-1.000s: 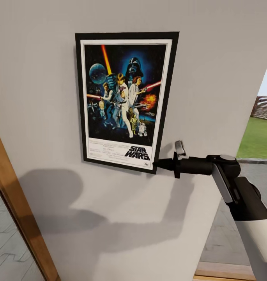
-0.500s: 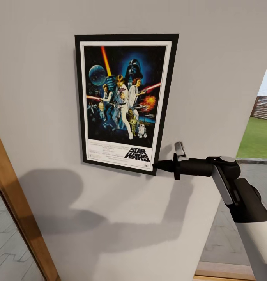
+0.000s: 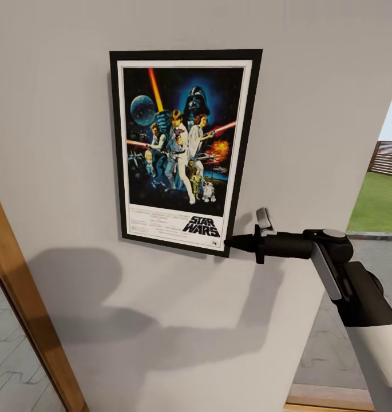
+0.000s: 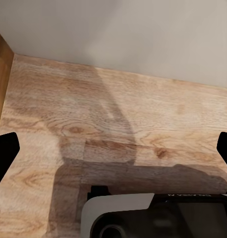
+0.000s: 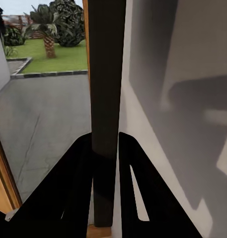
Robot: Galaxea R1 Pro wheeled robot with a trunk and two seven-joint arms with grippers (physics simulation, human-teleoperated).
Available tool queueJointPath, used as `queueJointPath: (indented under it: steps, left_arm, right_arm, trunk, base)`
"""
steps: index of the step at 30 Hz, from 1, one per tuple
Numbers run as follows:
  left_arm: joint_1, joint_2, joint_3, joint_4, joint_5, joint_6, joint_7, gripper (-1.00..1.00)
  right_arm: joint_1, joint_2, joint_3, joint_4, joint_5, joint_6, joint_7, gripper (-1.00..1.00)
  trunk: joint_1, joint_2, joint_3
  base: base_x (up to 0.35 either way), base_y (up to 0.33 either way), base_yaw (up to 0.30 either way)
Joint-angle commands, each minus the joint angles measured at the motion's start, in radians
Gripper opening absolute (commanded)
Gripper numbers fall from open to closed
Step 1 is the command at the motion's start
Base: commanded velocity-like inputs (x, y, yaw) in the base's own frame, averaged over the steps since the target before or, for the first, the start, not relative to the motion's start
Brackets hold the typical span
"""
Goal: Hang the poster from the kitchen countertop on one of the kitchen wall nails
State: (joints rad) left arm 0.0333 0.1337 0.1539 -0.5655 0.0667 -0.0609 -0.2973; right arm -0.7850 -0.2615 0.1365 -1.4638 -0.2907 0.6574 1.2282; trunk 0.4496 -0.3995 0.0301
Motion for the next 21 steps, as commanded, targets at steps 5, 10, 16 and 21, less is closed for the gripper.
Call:
queueJointPath:
  steps: [5,10,16,21]
  left_arm:
    - [0.000,0.000,0.003,0.000,0.007,0.001,-0.006,1.00]
    - [0.000,0.000,0.003,0.000,0.007,0.001,-0.006,1.00]
    - [0.000,0.000,0.003,0.000,0.007,0.001,-0.006,1.00]
    - [0.000,0.000,0.003,0.000,0.007,0.001,-0.006,1.00]
  right_arm:
    - [0.000,-0.001,0.002,-0.003,-0.008,0.009,-0.001,-1.00]
    - [0.000,-0.001,0.002,-0.005,-0.008,0.008,-0.001,-1.00]
    - [0.012,-0.001,0.002,-0.006,-0.008,0.008,0.008,-1.00]
    - [0.022,-0.001,0.002,-0.006,-0.008,0.008,0.011,-1.00]
  trunk:
    - [0.000,-0.001,0.000]
    - [0.000,-0.001,0.000]
    - [0.000,-0.001,0.000]
    - [0.000,-0.001,0.000]
  base:
    - [0.000,0.000,0.000]
    - [0.000,0.000,0.000]
    - [0.000,0.000,0.000]
    - [0.000,0.000,0.000]
